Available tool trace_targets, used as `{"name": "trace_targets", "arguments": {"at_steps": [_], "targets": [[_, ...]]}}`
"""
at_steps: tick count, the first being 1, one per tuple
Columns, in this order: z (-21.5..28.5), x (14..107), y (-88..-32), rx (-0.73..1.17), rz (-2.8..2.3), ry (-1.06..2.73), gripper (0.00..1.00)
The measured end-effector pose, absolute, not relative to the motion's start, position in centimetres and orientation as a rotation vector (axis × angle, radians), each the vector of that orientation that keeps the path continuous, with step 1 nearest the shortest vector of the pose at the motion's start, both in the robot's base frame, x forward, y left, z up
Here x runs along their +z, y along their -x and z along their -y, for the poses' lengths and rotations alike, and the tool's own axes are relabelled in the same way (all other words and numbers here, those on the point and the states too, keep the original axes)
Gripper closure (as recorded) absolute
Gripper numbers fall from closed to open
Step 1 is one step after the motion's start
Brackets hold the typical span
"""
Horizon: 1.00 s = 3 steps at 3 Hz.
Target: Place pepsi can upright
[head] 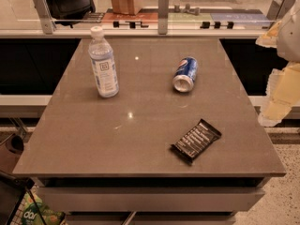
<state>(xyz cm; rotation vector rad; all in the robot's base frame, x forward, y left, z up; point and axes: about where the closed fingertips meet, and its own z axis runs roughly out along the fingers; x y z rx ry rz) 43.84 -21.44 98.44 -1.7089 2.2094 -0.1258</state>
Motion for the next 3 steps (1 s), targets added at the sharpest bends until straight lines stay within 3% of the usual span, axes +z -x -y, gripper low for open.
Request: {"name": "trace_targets", "arguments": {"at_steps": [3], "targets": [[22.9, 99.5, -44.1, -0.059, -2.283, 1.476, 0.00]]}}
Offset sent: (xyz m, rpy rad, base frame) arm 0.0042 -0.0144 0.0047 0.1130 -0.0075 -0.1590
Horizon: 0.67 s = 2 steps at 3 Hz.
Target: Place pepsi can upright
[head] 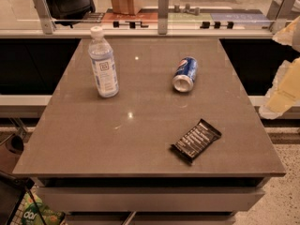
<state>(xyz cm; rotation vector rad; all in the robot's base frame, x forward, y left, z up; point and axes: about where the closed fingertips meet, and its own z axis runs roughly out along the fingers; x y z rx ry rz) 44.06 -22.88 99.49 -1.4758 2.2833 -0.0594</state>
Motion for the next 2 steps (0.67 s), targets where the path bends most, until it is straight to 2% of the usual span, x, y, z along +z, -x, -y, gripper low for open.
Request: {"name": "trace_targets", "arguments": {"at_steps": [2], "targets": [[24.7, 101.2, -45.3, 0.047, -2.312, 1.133, 0.00]]}}
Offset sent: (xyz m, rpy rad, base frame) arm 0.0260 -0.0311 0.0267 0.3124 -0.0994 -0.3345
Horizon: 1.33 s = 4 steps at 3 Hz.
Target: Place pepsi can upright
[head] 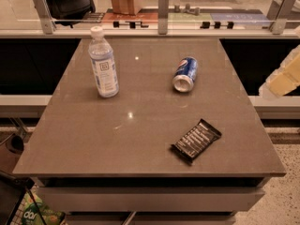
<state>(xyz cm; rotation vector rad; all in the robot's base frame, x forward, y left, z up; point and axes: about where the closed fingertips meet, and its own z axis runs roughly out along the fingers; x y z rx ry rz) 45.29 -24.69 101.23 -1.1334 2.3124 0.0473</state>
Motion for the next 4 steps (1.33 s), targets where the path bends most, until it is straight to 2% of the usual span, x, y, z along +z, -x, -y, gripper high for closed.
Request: {"name": "trace_targets", "arguments": {"at_steps": [2, 4], "targets": [[25.2, 102.9, -48.4, 0.051, -2.405, 0.771, 0.00], [25.0, 101.7, -51.3, -0.031, -2.548, 0.449, 0.00]]}}
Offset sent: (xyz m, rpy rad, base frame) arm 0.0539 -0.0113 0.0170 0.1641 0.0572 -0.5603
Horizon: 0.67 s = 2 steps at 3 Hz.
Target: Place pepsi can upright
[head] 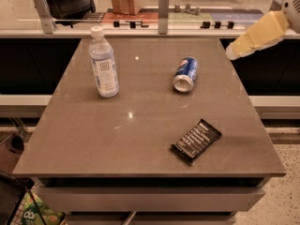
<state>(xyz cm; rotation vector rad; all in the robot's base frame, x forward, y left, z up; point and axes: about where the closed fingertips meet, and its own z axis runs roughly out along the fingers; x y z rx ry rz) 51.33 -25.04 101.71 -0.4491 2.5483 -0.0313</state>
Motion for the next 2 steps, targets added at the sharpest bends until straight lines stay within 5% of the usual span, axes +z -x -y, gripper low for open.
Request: {"name": "trace_targets", "arguments": {"at_steps": [2], "targets": [[25.05, 101.80, -51.37, -0.003, -2.563, 0.332, 0.00]]}}
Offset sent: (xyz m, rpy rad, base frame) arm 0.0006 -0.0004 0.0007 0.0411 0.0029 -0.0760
